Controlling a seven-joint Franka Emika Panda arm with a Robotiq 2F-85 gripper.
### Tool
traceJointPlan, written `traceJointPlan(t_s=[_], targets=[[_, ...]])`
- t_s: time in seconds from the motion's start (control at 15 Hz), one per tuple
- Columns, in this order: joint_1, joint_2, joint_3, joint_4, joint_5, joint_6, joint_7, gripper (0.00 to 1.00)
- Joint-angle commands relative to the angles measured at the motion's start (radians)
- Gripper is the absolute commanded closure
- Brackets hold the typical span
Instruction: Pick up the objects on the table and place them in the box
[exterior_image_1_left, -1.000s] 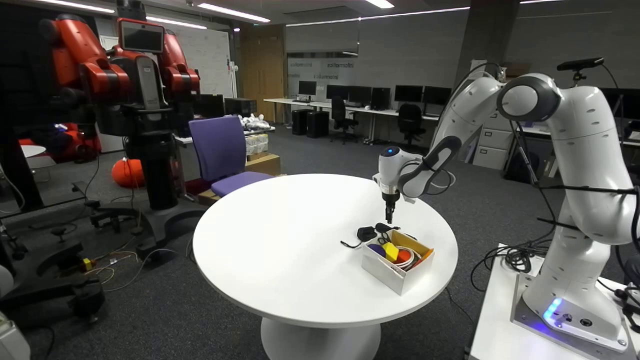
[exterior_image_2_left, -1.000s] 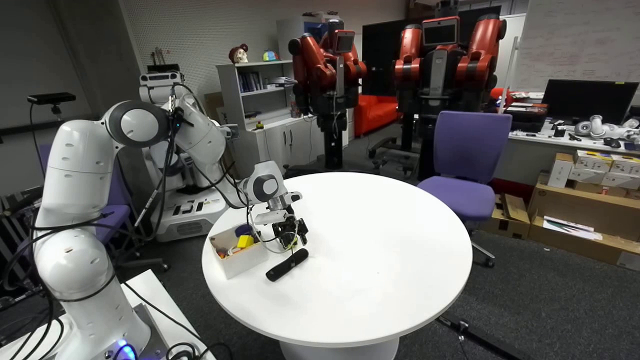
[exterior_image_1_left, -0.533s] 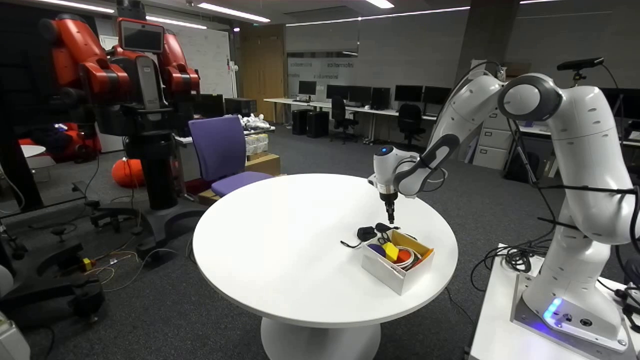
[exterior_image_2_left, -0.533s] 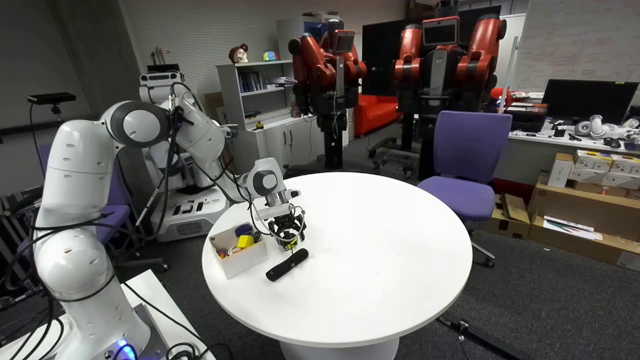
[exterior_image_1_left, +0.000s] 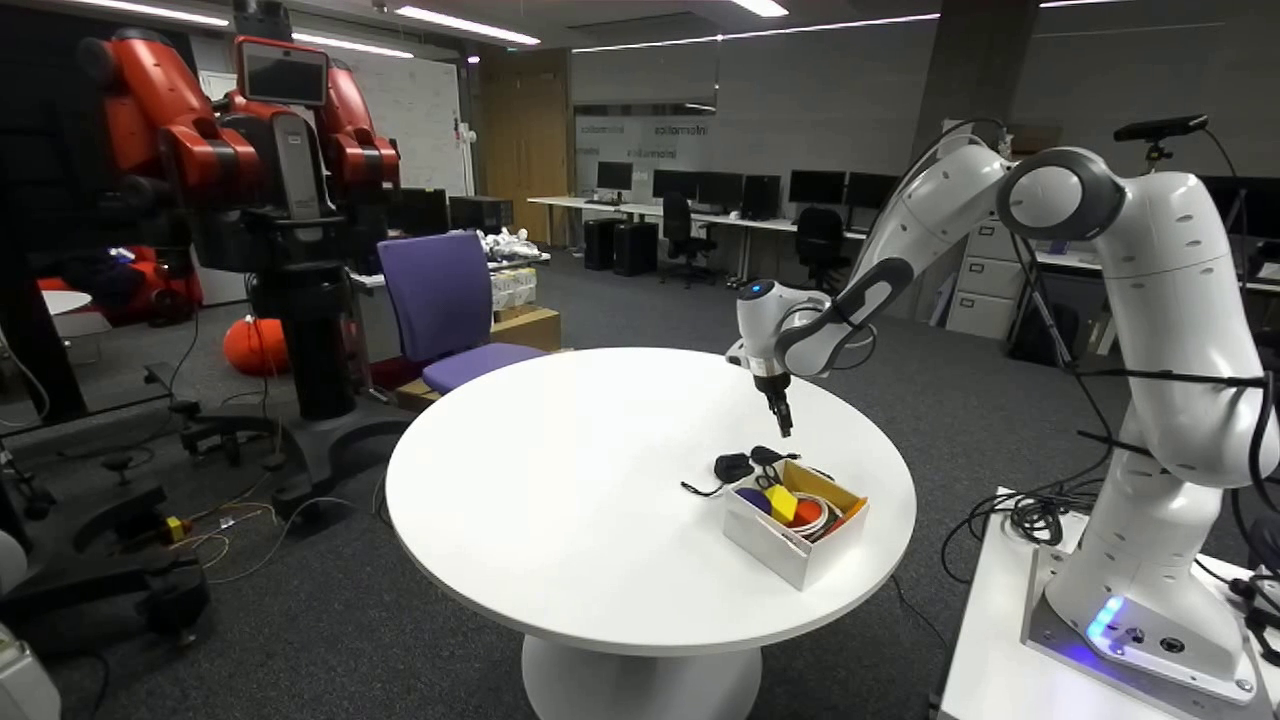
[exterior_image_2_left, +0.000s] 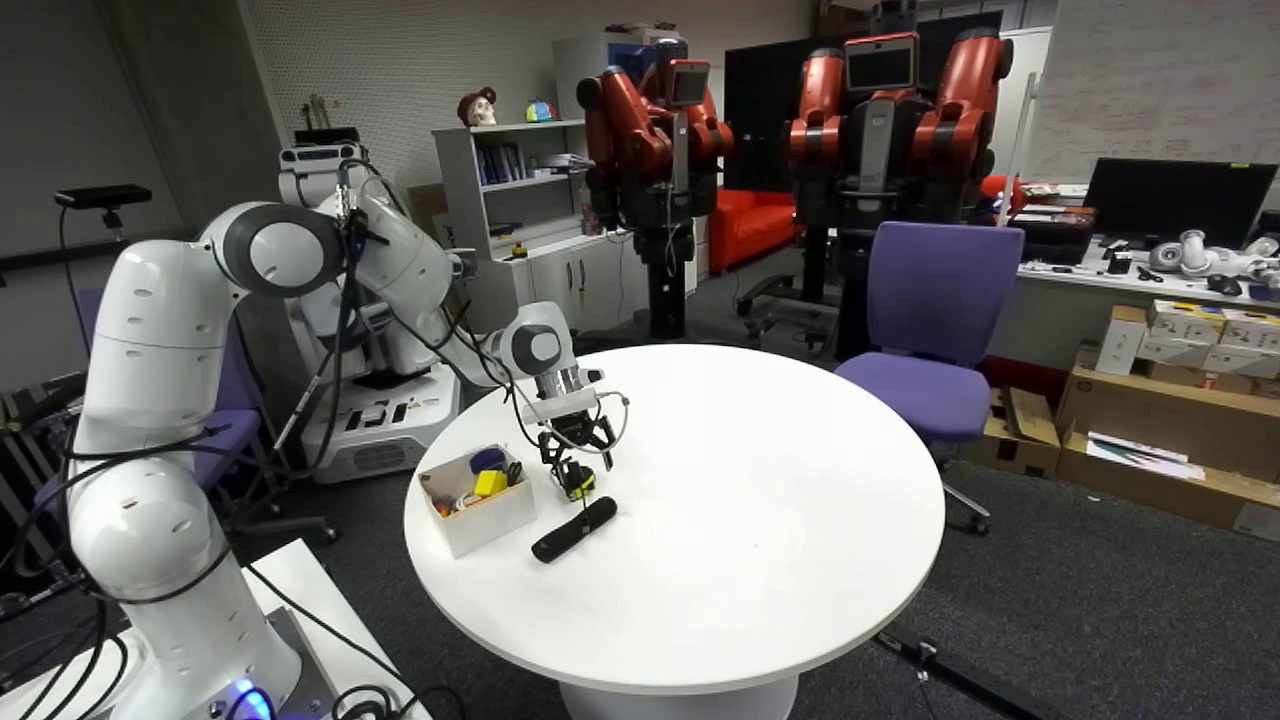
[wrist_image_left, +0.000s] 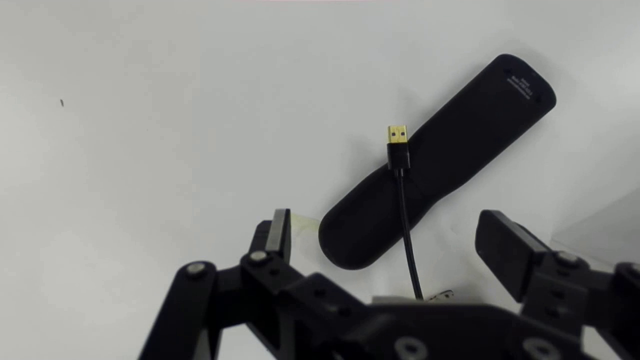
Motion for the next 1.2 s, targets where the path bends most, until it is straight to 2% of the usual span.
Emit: traceJointPlan(t_s=[0.0,0.27,0.33,0.6,0.73,1.13], targets=[[-0.023,-0.011,0.036,0.029,0.008,-0.076,-0.088,0.00],[-0.009,-0.007,0.036,0.042,-0.020,-0.128,-0.091,0.00],[-0.014,0.000,0.043,0.024,-0.012,-0.078,-0.069,0.00],[-0.014,0.008,0.045,0.024,-0.011,-0.082,-0.068,0.00],[-0.038,0.017,0.067,0.036,0.030,-0.070,-0.130,0.00],[-0.064,0.038,0.100,0.048,0.080,0.040,-0.203,0.00]])
